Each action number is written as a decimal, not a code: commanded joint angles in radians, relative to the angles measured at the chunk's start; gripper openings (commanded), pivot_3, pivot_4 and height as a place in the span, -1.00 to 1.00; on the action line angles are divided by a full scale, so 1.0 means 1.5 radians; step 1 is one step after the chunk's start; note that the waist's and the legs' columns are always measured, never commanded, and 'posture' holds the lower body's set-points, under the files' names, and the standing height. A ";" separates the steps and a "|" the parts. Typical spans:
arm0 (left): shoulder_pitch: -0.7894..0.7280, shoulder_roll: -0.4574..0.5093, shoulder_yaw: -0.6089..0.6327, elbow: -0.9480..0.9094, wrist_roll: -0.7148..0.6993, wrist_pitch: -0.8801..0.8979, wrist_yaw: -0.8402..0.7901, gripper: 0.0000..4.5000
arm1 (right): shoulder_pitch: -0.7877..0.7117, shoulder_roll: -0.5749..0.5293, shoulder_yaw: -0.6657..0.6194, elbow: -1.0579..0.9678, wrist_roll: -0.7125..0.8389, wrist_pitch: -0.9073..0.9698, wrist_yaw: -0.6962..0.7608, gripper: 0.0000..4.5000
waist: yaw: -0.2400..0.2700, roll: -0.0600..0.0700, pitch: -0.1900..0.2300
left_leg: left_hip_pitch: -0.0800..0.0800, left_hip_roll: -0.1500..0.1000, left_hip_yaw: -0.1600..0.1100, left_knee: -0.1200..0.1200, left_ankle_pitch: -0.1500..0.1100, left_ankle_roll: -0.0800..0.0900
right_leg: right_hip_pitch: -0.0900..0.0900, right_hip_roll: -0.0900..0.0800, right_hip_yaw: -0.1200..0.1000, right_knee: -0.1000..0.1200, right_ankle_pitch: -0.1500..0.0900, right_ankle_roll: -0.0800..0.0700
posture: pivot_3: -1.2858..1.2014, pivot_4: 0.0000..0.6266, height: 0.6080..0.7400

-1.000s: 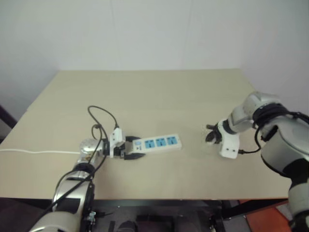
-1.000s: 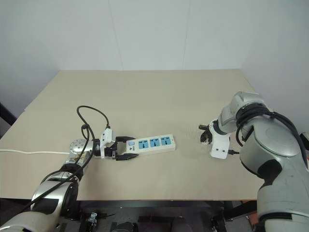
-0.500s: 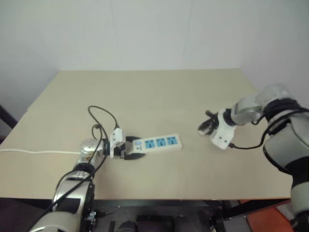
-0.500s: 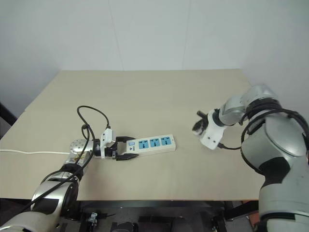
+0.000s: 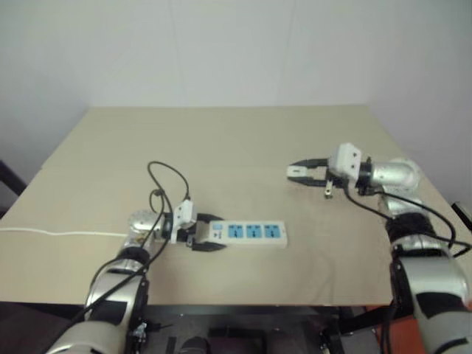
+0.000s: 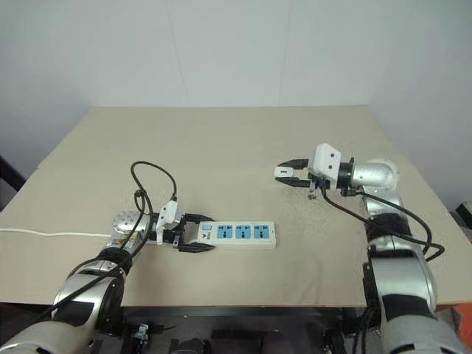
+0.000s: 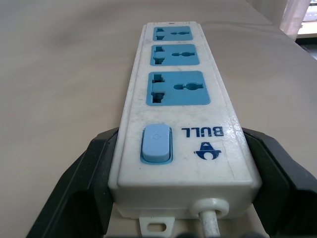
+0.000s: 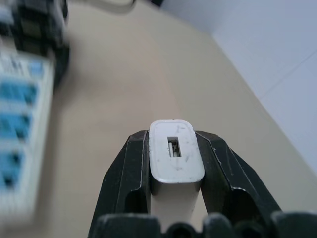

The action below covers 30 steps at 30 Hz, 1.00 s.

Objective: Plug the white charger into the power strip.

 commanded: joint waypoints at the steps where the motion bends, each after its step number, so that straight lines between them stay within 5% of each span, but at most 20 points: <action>1: -0.013 -0.004 -0.037 -0.001 -0.003 -0.007 -0.010 0.46 | 0.045 0.002 -0.028 -0.216 0.113 0.228 -0.055 -0.49 | 0.002 0.000 0.000 | 0.000 0.000 0.000 0.000 0.000 0.000 | 0.000 0.000 0.000 0.000 0.000 0.000 | 0.03 -0.52 1.00; 6: -0.021 -0.003 -0.061 0.003 -0.016 -0.006 -0.010 0.46 | 0.107 0.032 -0.021 -0.391 0.195 0.422 -0.137 -0.49 | 0.006 0.000 0.000 | -0.001 0.000 0.000 0.000 0.000 0.000 | -0.001 0.000 0.000 0.000 0.000 0.000 | 0.03 -0.52 1.00; 12: -0.022 0.000 -0.068 0.004 -0.024 -0.005 -0.010 0.46 | 0.148 0.078 0.018 -0.466 0.198 0.474 -0.172 -0.49 | 0.013 0.000 0.000 | -0.003 0.000 0.000 0.001 0.000 0.000 | -0.004 0.000 0.000 0.000 0.000 0.000 | 0.03 -0.52 1.00; 30: -0.006 0.007 -0.071 -0.004 -0.040 0.003 -0.010 0.46 | 0.115 0.159 0.090 -0.278 0.135 0.391 -0.067 -0.49 | 0.015 0.000 0.000 | -0.004 0.000 0.000 0.001 0.000 0.000 | -0.005 0.000 0.000 0.001 0.000 0.000 | 0.03 -0.52 1.00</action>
